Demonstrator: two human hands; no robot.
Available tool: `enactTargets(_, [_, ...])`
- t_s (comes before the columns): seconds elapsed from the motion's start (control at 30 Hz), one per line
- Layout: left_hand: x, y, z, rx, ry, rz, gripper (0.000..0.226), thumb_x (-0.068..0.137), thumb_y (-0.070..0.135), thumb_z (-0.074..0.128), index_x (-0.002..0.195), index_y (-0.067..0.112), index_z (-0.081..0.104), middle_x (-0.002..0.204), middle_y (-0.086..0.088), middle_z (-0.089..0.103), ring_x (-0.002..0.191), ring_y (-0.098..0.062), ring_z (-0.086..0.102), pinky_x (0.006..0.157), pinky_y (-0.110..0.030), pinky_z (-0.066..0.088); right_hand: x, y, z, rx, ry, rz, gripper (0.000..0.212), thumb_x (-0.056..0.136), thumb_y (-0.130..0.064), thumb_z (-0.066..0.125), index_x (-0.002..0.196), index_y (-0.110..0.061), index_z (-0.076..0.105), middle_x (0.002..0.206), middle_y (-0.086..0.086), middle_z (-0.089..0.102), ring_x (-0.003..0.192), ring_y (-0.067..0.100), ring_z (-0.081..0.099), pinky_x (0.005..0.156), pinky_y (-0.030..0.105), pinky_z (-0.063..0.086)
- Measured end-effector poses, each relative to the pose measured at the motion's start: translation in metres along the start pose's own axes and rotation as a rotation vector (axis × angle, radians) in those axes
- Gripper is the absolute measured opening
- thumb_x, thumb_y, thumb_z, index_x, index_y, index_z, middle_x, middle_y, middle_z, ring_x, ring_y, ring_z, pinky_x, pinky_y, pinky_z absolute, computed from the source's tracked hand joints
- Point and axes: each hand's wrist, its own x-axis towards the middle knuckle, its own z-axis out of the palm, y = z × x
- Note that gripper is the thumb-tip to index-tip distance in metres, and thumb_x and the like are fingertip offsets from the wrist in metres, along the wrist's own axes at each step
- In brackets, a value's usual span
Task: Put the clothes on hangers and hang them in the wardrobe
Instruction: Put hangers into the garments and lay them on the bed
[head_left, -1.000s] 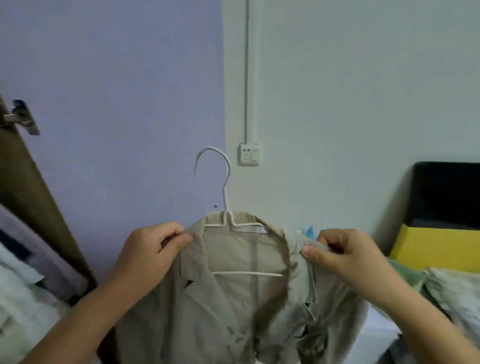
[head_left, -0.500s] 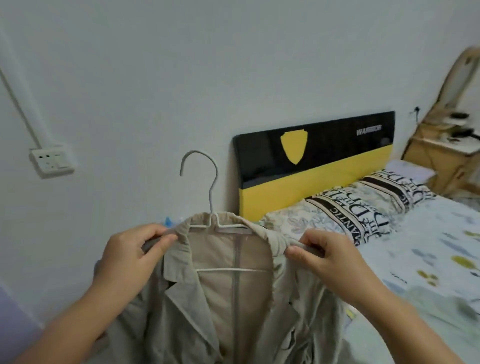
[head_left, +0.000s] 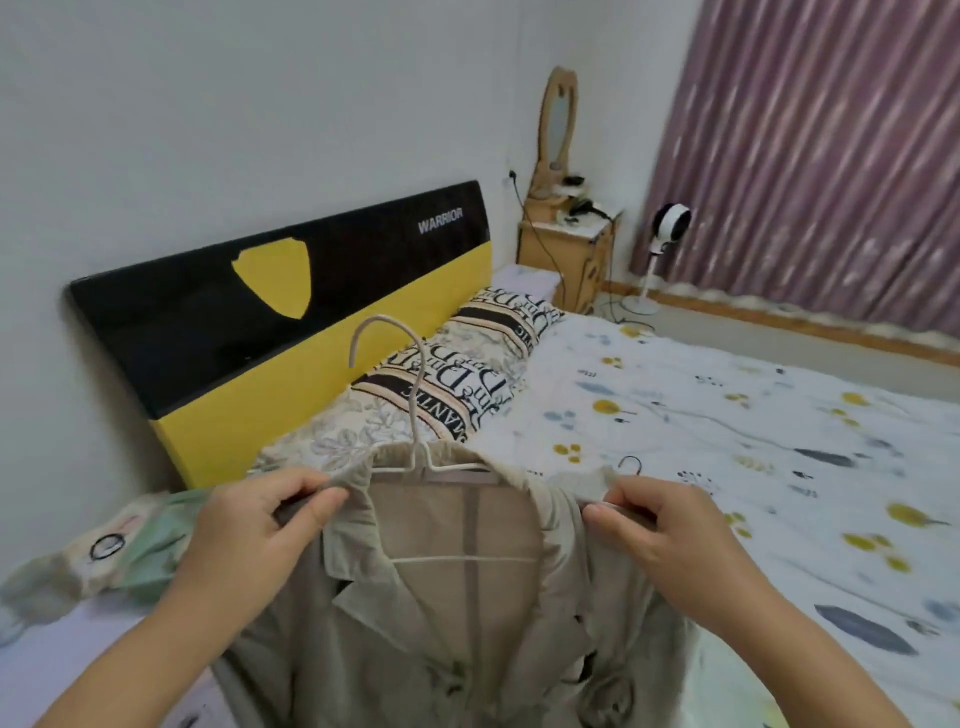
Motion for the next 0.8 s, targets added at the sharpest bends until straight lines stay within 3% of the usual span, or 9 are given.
enactTargets(0.13, [0.048, 0.013, 0.052, -0.046, -0.115, 0.130, 0.013, 0.070, 0.035, 0.059, 0.079, 0.044, 0.058, 0.081, 0.019, 0.063, 0.074, 0.004, 0.056, 0.058, -0.007, 0.036, -0.009, 0.030, -0.028, -0.043, 0.153, 0.120, 0.040, 0.082, -0.026, 0.068, 0.050, -0.024, 0.044, 0.049, -0.011, 0.044, 0.052, 0.006, 0.040, 0.051, 0.019, 0.028])
enactTargets(0.23, [0.084, 0.026, 0.084, -0.065, -0.224, 0.226, 0.013, 0.072, 0.045, 0.057, 0.074, 0.033, 0.060, 0.082, 0.015, 0.063, 0.071, -0.001, 0.056, 0.058, -0.011, 0.037, -0.017, 0.044, -0.047, -0.058, 0.268, 0.223, 0.036, 0.081, -0.026, 0.068, 0.052, -0.018, 0.048, 0.048, -0.010, 0.043, 0.051, 0.005, 0.039, 0.051, 0.017, 0.030])
enactTargets(0.3, [0.107, 0.035, 0.105, -0.078, -0.253, 0.275, 0.018, 0.074, 0.044, 0.056, 0.061, 0.032, 0.060, 0.081, 0.013, 0.063, 0.071, 0.001, 0.055, 0.059, -0.011, 0.037, -0.019, 0.050, -0.060, -0.075, 0.345, 0.272, 0.033, 0.080, -0.026, 0.068, 0.055, -0.014, 0.051, 0.048, -0.010, 0.044, 0.052, 0.005, 0.041, 0.051, 0.016, 0.030])
enactTargets(0.37, [0.128, 0.046, 0.128, -0.100, -0.260, 0.316, 0.016, 0.076, 0.040, 0.060, 0.065, 0.028, 0.062, 0.065, 0.004, 0.062, 0.066, 0.007, 0.053, 0.057, -0.009, 0.035, -0.019, 0.058, -0.070, -0.103, 0.416, 0.312, 0.031, 0.080, -0.028, 0.066, 0.056, -0.014, 0.053, 0.050, -0.010, 0.047, 0.054, 0.005, 0.043, 0.052, 0.017, 0.031])
enactTargets(0.4, [0.137, 0.051, 0.139, -0.114, -0.262, 0.322, 0.018, 0.079, 0.036, 0.065, 0.067, 0.022, 0.064, 0.056, 0.004, 0.059, 0.064, 0.009, 0.052, 0.057, -0.009, 0.034, -0.017, 0.062, -0.074, -0.114, 0.448, 0.330, 0.030, 0.081, -0.028, 0.065, 0.057, -0.014, 0.055, 0.051, -0.009, 0.048, 0.055, 0.006, 0.043, 0.052, 0.017, 0.031])
enactTargets(0.5, [0.165, 0.064, 0.173, -0.126, -0.264, 0.323, 0.014, 0.083, 0.018, 0.067, 0.070, 0.012, 0.066, 0.057, 0.008, 0.056, 0.061, 0.007, 0.051, 0.058, -0.008, 0.034, -0.008, 0.080, -0.085, -0.144, 0.538, 0.362, 0.022, 0.086, -0.020, 0.063, 0.064, -0.020, 0.059, 0.064, -0.002, 0.062, 0.066, 0.013, 0.051, 0.056, 0.017, 0.034])
enactTargets(0.6, [0.192, 0.073, 0.211, -0.130, -0.270, 0.311, 0.016, 0.084, 0.019, 0.066, 0.071, 0.009, 0.066, 0.060, -0.006, 0.059, 0.059, -0.012, 0.051, 0.059, -0.009, 0.033, 0.012, 0.108, -0.096, -0.147, 0.590, 0.391, 0.019, 0.089, -0.012, 0.059, 0.073, -0.022, 0.059, 0.078, 0.007, 0.067, 0.075, 0.018, 0.057, 0.065, 0.022, 0.039])
enactTargets(0.67, [0.211, 0.075, 0.240, -0.128, -0.279, 0.298, 0.019, 0.085, 0.020, 0.065, 0.071, 0.007, 0.065, 0.063, -0.010, 0.061, 0.062, -0.023, 0.052, 0.058, -0.012, 0.034, 0.032, 0.135, -0.104, -0.122, 0.593, 0.411, 0.018, 0.091, -0.008, 0.055, 0.077, -0.017, 0.061, 0.075, 0.009, 0.065, 0.069, 0.016, 0.053, 0.059, 0.014, 0.035])
enactTargets(0.8, [0.249, 0.071, 0.305, -0.100, -0.310, 0.245, 0.019, 0.086, 0.021, 0.064, 0.074, 0.005, 0.066, 0.065, -0.011, 0.062, 0.065, -0.024, 0.053, 0.058, -0.017, 0.034, 0.085, 0.202, -0.114, -0.087, 0.559, 0.452, 0.017, 0.092, -0.003, 0.051, 0.078, -0.009, 0.060, 0.066, 0.004, 0.055, 0.062, 0.011, 0.046, 0.056, 0.014, 0.033])
